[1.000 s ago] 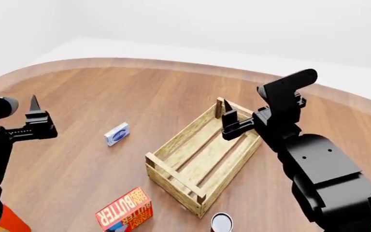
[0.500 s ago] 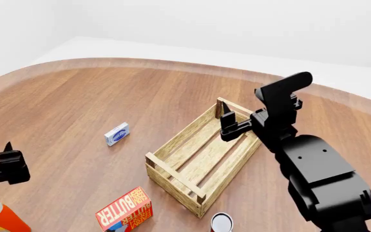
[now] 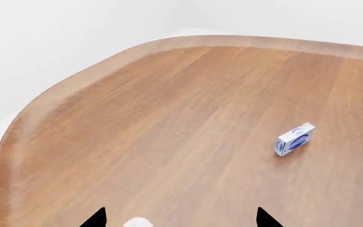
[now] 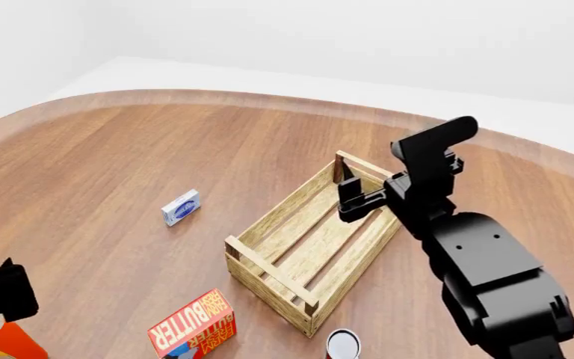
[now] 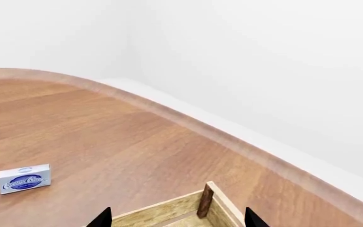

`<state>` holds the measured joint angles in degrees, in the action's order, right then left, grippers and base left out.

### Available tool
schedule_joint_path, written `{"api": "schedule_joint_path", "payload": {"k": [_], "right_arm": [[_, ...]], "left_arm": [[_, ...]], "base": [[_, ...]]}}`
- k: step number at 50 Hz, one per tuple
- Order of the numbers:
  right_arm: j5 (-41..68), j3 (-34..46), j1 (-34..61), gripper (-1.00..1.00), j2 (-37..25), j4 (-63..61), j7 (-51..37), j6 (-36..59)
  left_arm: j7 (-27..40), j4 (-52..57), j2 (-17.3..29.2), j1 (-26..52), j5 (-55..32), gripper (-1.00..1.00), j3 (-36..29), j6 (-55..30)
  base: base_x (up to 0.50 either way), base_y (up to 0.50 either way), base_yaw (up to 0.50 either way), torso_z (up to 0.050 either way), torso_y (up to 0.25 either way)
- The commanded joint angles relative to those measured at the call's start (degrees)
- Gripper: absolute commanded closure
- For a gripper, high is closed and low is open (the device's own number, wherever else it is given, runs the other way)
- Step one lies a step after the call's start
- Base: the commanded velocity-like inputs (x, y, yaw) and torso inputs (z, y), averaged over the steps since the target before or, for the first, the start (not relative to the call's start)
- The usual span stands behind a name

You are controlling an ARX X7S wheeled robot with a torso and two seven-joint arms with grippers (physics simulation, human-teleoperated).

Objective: Pick up the ketchup, and put it in the wooden tray.

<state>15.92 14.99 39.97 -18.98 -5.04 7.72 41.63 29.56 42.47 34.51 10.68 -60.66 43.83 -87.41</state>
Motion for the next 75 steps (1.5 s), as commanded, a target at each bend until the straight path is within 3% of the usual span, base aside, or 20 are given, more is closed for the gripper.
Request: {"api": "schedule_joint_path", "payload": {"k": [1, 15, 29, 43, 75], "right_arm": [[0.0, 0.5, 0.1, -1.00, 0.1, 0.1, -0.2, 0.1], [-0.1, 1.0, 0.4, -1.00, 0.0, 0.2, -0.4, 0.1], [-0.3, 2.0, 1.3, -1.00, 0.3, 1.3, -0.4, 0.1], [-0.5, 2.9, 2.1, -1.00, 0.2, 1.9, -0.5, 0.5], [-0.9, 4.5, 3.4, -1.00, -0.1, 1.6, -1.0, 2.0]], "left_arm": [[3.3, -0.9, 0.7, -1.9, -5.1, -1.00, 2.9, -0.1], [8.1, -3.5, 0.6, -4.2, -11.5, -1.00, 4.7, -0.6], [4.4, -5.5, 0.8, -9.4, -2.6, -1.00, 1.1, 8.6], [0.0, -10.5, -0.1, -11.4, 10.3, -1.00, -7.7, 21.9], [-2.1, -22.0, -2.2, -8.7, 19.5, -1.00, -16.3, 32.2]], "base": [[0.00, 0.00, 0.00, 0.000, 0.000], [0.00, 0.00, 0.00, 0.000, 0.000], [0.00, 0.00, 0.00, 0.000, 0.000], [0.00, 0.00, 0.00, 0.000, 0.000], [0.00, 0.00, 0.00, 0.000, 0.000]]}}
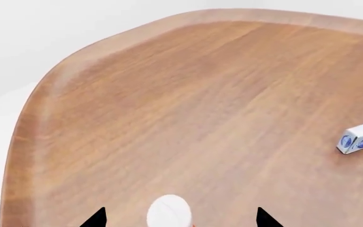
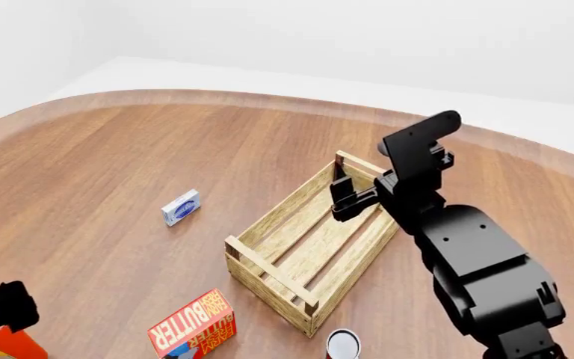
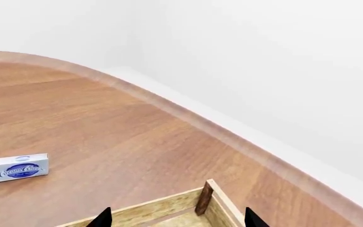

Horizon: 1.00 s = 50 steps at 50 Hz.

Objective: Pick up the ketchup, and put it in the wooden tray.

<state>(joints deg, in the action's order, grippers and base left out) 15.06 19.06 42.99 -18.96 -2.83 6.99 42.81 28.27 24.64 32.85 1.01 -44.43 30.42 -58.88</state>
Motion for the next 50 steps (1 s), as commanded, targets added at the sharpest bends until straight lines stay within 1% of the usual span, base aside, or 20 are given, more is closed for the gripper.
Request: {"api": "schedule_joint_path", "payload": {"k": [1, 20, 31, 50], "right_arm": [[0.0, 0.4, 0.4, -1.00, -0.2, -0.6, -0.3, 0.8], [0.2, 0.6, 0.8, -1.00, -0.6, -2.5, -1.0, 2.5], [0.3, 0.6, 1.0, -1.00, -1.2, -4.0, -1.6, 4.1], [0.3, 0.9, 1.6, -1.00, -1.5, -5.4, -2.6, 6.0]], "left_arm": [[-0.9, -4.8, -0.6, 1.0, 3.8, -1.00, -3.3, 4.2], [-2.5, -11.7, -1.3, 3.0, 7.8, -1.00, -7.8, 8.8], [-3.0, -15.6, -1.9, 3.6, 9.3, -1.00, -8.8, 10.9], [-3.8, -28.5, -3.5, 7.7, 14.0, -1.00, -12.0, 17.1]], "base": [[0.00, 0.00, 0.00, 0.000, 0.000], [0.00, 0.00, 0.00, 0.000, 0.000], [0.00, 0.00, 0.00, 0.000, 0.000], [0.00, 0.00, 0.00, 0.000, 0.000]]}}
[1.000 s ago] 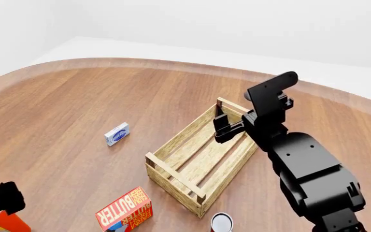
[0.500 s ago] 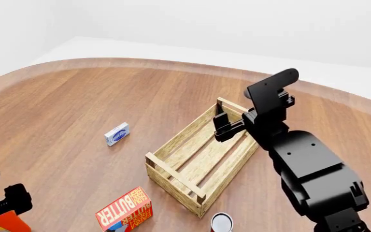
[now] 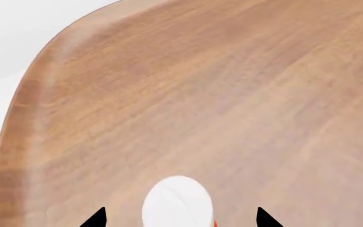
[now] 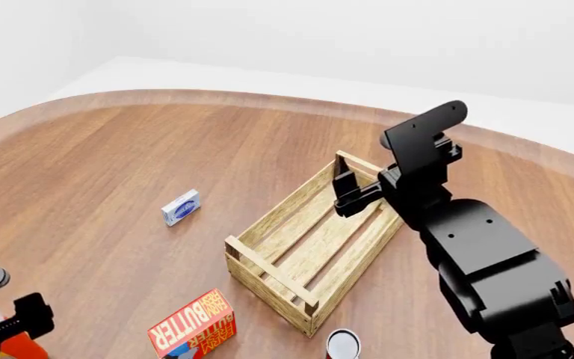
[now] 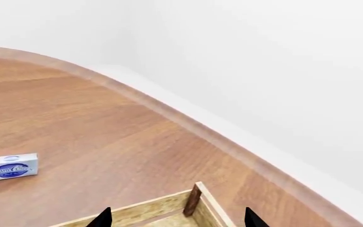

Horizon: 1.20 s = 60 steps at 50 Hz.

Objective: Pick up the ketchup, and put it in the wooden tray.

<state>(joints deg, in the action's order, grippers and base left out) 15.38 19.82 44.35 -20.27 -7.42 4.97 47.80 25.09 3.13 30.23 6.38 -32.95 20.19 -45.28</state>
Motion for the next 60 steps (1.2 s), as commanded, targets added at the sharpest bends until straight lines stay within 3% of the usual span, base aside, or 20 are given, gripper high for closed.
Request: {"api": "schedule_joint_path", "payload": {"k": [1, 17, 18, 26, 38, 47, 60], "right_arm": [[0.0, 0.1, 0.2, -1.00, -0.2, -0.8, -0.6, 1.0], [0.4, -0.6, -0.5, -1.00, -0.7, -2.4, -1.5, 1.9], [0.5, -0.7, -0.5, -1.00, -0.7, -2.4, -1.6, 1.9], [0.5, -0.8, -0.4, -1.00, -0.5, -1.9, -1.8, 1.5], [1.2, -2.0, -0.1, -1.00, -0.8, -3.4, -2.3, 2.1], [2.7, -4.5, 1.1, -1.00, -1.5, -7.1, -2.9, 4.6], [4.1, -6.9, 3.1, -1.00, -1.8, -7.3, -3.0, 6.0]], "left_arm": [[-0.7, -7.9, -0.9, 2.6, 2.8, -1.00, -2.0, 3.9], [-3.6, -23.0, -2.8, 10.5, 6.7, -1.00, -5.8, 12.0], [-3.7, -23.8, -2.8, 10.9, 6.9, 1.00, -5.9, 12.4], [-4.7, -25.2, -3.3, 12.1, 7.4, 1.00, -6.3, 15.0], [-4.7, -13.9, -2.2, 13.2, 5.5, 1.00, -6.5, 13.3], [-5.3, -5.8, -0.6, 26.8, 4.8, 1.00, -13.1, 6.9], [-12.3, -14.6, -6.0, 45.4, 7.9, 1.00, -27.1, 5.7]], "base": [[0.00, 0.00, 0.00, 0.000, 0.000], [0.00, 0.00, 0.00, 0.000, 0.000], [0.00, 0.00, 0.00, 0.000, 0.000], [0.00, 0.00, 0.00, 0.000, 0.000], [0.00, 0.00, 0.00, 0.000, 0.000], [0.00, 0.00, 0.00, 0.000, 0.001], [0.00, 0.00, 0.00, 0.000, 0.000]]}}
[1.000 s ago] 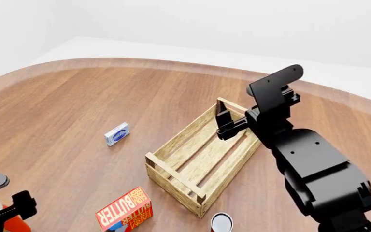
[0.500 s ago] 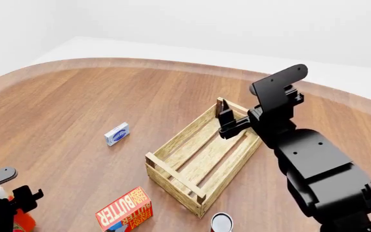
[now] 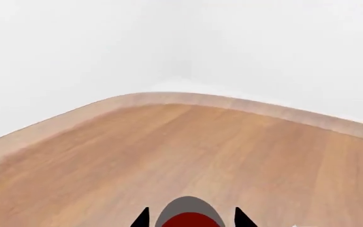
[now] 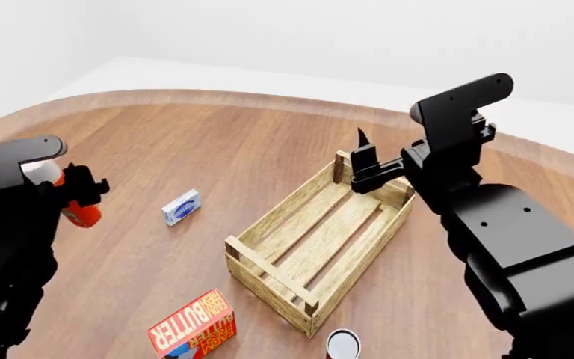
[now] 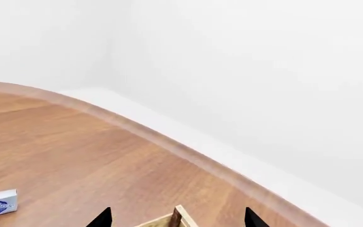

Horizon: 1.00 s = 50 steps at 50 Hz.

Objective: Pick up the ketchup, and put it in the wooden tray.

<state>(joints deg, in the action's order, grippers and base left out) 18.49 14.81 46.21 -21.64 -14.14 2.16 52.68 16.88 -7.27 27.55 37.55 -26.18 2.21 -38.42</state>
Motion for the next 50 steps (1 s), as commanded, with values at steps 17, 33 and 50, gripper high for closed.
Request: {"api": "schedule_joint_path", "payload": {"k": [17, 33, 50], "right_arm": [[1.9, -5.5, 0.0, -1.00, -1.9, -0.4, -1.0, 1.0], [2.8, -10.0, -1.9, -1.00, -2.8, 4.3, -0.1, -3.6], [4.6, -16.2, -6.7, -1.00, -6.0, 1.1, -1.7, -1.6]], "left_arm": [[-15.9, -31.2, -17.0, 30.3, 5.8, 1.00, -20.2, 11.5], [-19.2, -57.4, -27.5, 41.9, -9.0, 1.00, -40.8, 28.2], [-12.3, -53.5, -27.5, 46.9, -54.7, 1.00, -89.9, 40.1]], "base": [[0.00, 0.00, 0.00, 0.000, 0.000], [0.00, 0.00, 0.00, 0.000, 0.001], [0.00, 0.00, 0.00, 0.000, 0.001]]}}
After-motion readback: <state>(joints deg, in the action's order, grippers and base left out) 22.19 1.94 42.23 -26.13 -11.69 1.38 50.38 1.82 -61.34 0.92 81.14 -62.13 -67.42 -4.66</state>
